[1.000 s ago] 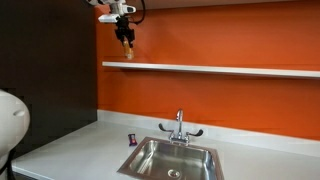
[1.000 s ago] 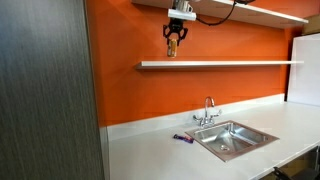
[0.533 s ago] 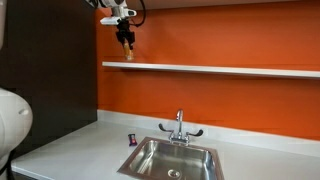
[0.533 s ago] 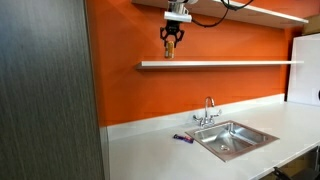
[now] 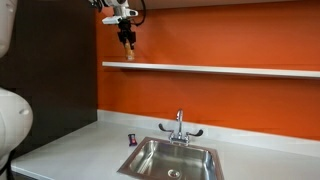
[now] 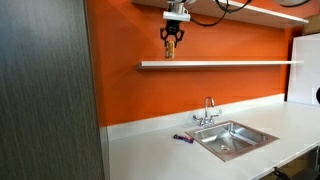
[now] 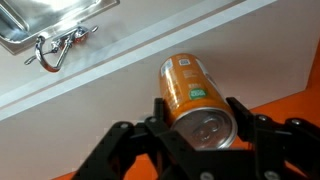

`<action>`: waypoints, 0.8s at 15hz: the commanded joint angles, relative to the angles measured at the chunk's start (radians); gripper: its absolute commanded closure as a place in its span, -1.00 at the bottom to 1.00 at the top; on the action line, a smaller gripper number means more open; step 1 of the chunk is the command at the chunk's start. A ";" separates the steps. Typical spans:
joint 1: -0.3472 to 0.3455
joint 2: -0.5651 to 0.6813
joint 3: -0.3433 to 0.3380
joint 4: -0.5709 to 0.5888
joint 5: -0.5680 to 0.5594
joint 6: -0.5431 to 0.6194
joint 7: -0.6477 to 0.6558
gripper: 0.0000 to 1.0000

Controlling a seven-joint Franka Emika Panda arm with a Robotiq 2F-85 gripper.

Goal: Put the orange can on the bottom shelf above the sink.

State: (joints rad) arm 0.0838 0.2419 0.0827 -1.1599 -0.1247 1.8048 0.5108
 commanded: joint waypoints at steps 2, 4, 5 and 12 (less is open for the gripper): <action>0.007 0.046 -0.005 0.083 -0.014 -0.030 0.024 0.22; 0.006 0.056 -0.006 0.087 -0.012 -0.025 0.021 0.22; 0.006 0.061 -0.006 0.089 -0.012 -0.024 0.021 0.22; 0.006 0.085 -0.008 0.096 -0.015 0.001 0.016 0.22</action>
State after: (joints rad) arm 0.0838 0.3003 0.0792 -1.1129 -0.1247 1.8085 0.5113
